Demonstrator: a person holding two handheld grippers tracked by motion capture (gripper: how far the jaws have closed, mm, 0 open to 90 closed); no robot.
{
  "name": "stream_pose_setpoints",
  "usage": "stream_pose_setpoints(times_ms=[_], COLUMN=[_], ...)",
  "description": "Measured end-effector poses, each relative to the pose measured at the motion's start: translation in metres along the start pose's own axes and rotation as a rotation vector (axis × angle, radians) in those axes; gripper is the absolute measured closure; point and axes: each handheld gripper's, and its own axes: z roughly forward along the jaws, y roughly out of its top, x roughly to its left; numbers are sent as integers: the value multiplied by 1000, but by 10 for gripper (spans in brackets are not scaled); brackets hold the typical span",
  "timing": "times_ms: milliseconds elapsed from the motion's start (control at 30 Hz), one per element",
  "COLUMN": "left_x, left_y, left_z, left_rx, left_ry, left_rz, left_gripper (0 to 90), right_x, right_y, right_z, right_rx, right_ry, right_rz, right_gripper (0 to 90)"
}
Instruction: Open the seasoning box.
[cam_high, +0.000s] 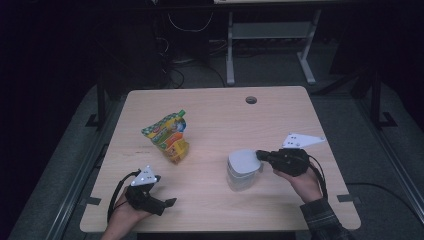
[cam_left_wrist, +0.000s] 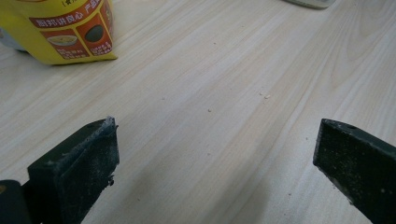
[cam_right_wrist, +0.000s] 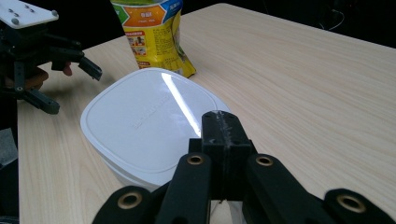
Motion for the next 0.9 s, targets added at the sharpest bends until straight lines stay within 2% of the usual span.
stream_pose_setpoints(times_ms=[900], left_x=[0], left_y=[0], left_z=[-1], left_rx=[4], left_ry=[1], left_rz=[5], left_gripper=[0], right_x=[-4], right_y=[-4], right_z=[1], right_rx=[14], right_ry=[-21], right_rz=[7], right_gripper=[898])
